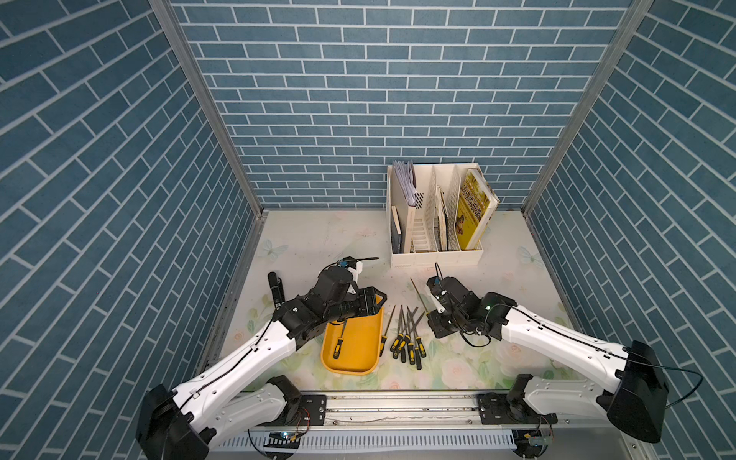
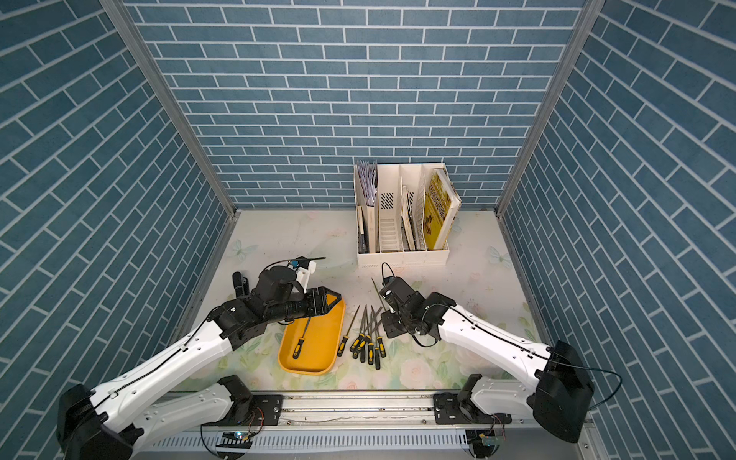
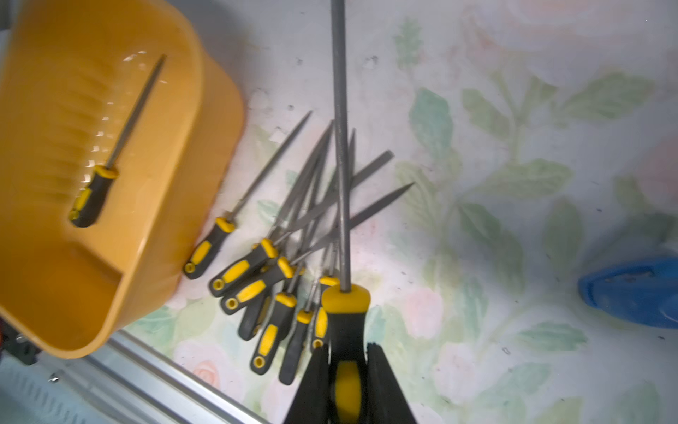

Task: Put the file tool into the storage box
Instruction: Place the file tool in the storage box.

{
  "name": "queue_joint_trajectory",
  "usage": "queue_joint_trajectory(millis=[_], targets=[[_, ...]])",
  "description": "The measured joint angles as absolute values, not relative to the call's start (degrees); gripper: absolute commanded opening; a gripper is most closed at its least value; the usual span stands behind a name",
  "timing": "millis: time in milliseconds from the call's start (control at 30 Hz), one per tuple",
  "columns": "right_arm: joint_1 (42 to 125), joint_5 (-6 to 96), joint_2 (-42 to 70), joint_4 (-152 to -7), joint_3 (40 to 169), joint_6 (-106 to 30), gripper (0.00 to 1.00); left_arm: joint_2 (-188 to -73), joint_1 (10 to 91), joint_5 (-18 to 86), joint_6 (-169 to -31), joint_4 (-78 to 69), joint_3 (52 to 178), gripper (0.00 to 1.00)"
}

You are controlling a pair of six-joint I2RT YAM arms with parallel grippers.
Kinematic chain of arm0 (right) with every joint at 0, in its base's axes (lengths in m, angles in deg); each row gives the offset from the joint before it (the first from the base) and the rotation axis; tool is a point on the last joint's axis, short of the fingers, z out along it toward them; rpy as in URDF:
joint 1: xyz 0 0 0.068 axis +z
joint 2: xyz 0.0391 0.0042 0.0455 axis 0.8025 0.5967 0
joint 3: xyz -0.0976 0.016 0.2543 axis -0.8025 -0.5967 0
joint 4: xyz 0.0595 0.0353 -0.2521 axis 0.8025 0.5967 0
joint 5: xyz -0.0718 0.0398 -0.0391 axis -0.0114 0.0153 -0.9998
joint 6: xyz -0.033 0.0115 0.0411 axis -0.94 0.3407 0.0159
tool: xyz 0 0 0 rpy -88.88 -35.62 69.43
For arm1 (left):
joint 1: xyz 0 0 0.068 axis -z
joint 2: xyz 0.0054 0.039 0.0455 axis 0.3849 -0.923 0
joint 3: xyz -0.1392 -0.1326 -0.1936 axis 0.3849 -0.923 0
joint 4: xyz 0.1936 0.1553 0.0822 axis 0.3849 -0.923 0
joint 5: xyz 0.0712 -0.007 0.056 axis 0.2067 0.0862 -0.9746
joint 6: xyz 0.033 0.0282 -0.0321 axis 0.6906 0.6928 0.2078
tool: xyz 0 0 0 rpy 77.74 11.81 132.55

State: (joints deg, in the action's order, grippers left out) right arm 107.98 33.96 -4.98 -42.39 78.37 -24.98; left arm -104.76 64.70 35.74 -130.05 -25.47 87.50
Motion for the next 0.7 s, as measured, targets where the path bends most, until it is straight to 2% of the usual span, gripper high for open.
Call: queue_joint_trajectory(millis=[500, 700], targets=[[119.41, 36.32, -3.99, -49.19, 76.97, -19.32, 0.00, -109.54, 67.35, 29.55, -139.28, -20.60, 83.44, 0.65], [121.64, 36.47, -2.16, -50.83, 77.28, -17.74, 0.00, -111.27, 67.39, 28.53, -140.59, -19.31, 83.33, 0.55]])
